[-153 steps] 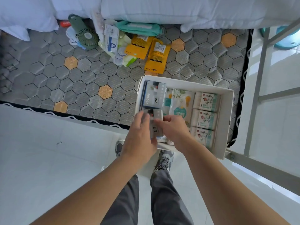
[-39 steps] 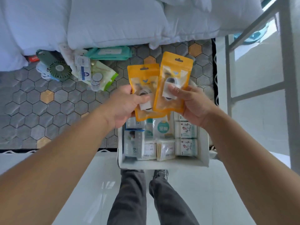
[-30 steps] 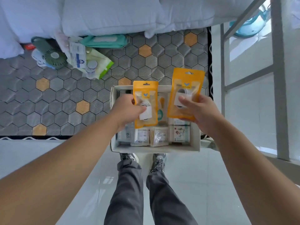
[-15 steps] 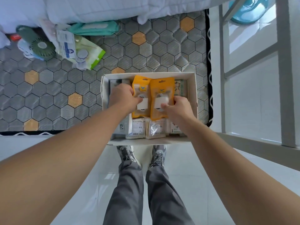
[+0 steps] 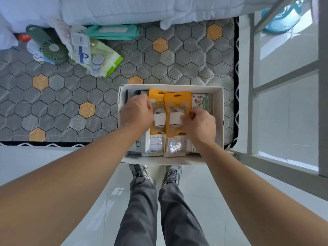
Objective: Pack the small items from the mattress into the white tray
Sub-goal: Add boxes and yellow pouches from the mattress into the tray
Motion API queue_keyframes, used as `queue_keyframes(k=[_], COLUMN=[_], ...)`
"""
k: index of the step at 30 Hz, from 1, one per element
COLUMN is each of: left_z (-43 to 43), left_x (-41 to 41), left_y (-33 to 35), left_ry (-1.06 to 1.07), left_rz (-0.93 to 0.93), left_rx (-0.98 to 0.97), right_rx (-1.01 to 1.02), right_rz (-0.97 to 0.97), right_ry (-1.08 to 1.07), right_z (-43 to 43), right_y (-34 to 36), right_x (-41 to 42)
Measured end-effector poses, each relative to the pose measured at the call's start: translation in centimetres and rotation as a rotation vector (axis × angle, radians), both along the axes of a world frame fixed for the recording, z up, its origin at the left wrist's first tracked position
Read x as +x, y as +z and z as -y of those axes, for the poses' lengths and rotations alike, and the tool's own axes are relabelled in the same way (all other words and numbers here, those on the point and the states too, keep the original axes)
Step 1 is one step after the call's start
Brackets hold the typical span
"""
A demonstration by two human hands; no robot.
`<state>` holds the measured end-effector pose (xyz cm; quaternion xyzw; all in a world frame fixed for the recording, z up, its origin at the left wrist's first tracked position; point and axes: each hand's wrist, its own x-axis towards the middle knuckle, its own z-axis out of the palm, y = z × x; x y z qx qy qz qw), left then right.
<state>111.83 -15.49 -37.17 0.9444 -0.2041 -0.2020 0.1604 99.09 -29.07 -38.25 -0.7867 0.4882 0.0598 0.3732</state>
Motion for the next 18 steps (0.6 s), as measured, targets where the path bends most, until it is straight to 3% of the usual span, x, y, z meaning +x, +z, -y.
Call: queue_keyframes(k=[3, 6, 12, 18], left_z=[-0.1, -0.4, -0.2, 0.0], left_x=[-0.6, -1.5, -1.5, -1.2], left_y=[0.5, 0.5, -0.5, -1.2], left_ry=[-0.192, -0.439, -0.492, -0.567], left_rz=[0.034, 0.066, 0.097, 0.144], left_rx=[0.007, 0.122, 0.156, 0.235], right_rx=[-0.010, -0.026, -0.167, -0.224], right_rz=[0.083, 0.116, 0.143, 0.079], right_ry=[-0.015, 0.104, 0.415, 0.539], right_z=[-0.3, -1.0, -3.3, -3.5], right_y=[0.0, 0.0, -0.5, -1.1], right_x=[0.2, 0.3, -0.5, -0.7])
